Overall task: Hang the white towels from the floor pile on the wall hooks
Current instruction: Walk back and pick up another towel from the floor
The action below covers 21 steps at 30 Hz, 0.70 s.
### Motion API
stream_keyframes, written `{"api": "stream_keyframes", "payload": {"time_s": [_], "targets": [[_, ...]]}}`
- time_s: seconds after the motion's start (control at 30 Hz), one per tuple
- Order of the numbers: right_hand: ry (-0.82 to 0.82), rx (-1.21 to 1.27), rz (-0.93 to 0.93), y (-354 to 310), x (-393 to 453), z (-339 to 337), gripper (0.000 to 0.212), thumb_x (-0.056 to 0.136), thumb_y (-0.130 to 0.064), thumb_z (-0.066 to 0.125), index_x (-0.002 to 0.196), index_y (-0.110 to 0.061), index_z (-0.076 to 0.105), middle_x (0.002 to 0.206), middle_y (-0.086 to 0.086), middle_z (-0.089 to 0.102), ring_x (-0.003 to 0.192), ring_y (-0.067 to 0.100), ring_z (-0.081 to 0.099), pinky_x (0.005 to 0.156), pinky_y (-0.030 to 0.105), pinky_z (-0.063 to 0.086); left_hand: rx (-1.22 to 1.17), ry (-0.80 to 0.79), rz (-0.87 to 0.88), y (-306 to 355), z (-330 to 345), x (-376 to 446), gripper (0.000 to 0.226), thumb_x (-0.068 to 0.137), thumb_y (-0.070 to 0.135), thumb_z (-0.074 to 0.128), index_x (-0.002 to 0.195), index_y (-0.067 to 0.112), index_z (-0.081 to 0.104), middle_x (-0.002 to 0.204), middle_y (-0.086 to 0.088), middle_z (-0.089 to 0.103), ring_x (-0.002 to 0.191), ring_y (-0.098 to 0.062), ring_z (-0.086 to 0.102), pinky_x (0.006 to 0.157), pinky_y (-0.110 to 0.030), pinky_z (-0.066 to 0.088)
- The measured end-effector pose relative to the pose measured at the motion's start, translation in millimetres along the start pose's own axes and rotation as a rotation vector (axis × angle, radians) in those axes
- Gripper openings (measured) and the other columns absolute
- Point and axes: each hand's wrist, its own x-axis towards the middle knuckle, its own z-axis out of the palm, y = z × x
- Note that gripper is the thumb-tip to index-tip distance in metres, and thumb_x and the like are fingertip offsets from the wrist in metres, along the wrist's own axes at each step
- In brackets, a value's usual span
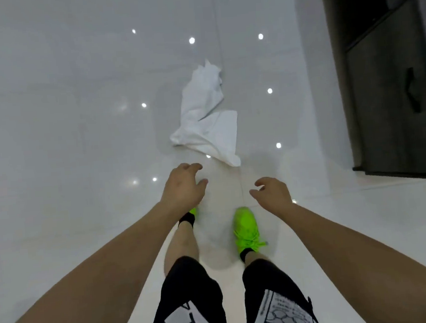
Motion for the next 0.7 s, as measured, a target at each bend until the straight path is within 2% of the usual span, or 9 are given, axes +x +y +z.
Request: {"api": "stream_keyframes", "payload": {"time_s": [0.27,0.33,0.43,0.57,0.7], "targets": [[-0.021,0.175,0.189,3.8,193.4,109.7,0.043,0.087,-0.034,0.066,0.125,-0.014,0.064,0.127,0.004,0.063,0.118,0.021,0.057,0.101,0.028,0.041,0.107,-0.224,0.056,-84.0,103.1,192.9,0.047,0.090,0.035,0.060,0.134,0.019,0.053,0.133,-0.014,0.051,0.125,-0.031,0.046,0.103,-0.036,0.036],[0.004,0.209,0.216,10.7,232.8,131.8,0.043,0.087,-0.034,0.065,0.125,-0.014,0.063,0.125,0.004,0.064,0.117,0.021,0.058,0.098,0.026,0.041,0.117,-0.243,0.063,-100.8,127.2,225.8,0.047,0.089,0.035,0.060,0.133,0.020,0.054,0.132,-0.014,0.052,0.124,-0.031,0.047,0.103,-0.035,0.036],[0.050,0.179,0.239,27.7,280.6,157.1,0.041,0.088,-0.030,0.062,0.124,-0.011,0.062,0.121,0.005,0.065,0.113,0.021,0.059,0.086,0.020,0.037,0.122,-0.275,0.060,-124.0,157.4,258.5,0.046,0.089,0.036,0.061,0.132,0.020,0.055,0.130,-0.014,0.054,0.122,-0.030,0.049,0.101,-0.034,0.037],[0.172,0.219,0.333,44.4,333.0,178.6,0.036,0.088,-0.029,0.060,0.115,-0.006,0.058,0.102,0.006,0.060,0.091,0.021,0.056,0.074,0.026,0.040,0.142,-0.305,0.042,-155.7,186.6,280.1,0.046,0.089,0.038,0.060,0.131,0.021,0.055,0.128,-0.011,0.055,0.121,-0.029,0.049,0.101,-0.034,0.037],[0.221,0.284,0.412,46.5,358.5,190.2,0.017,0.087,-0.022,0.059,0.084,-0.006,0.063,0.073,0.006,0.057,0.074,0.025,0.060,0.066,0.030,0.049,0.167,-0.332,0.030,-173.6,200.7,286.2,0.046,0.088,0.038,0.061,0.131,0.021,0.055,0.132,-0.011,0.053,0.123,-0.029,0.048,0.102,-0.031,0.035]]}}
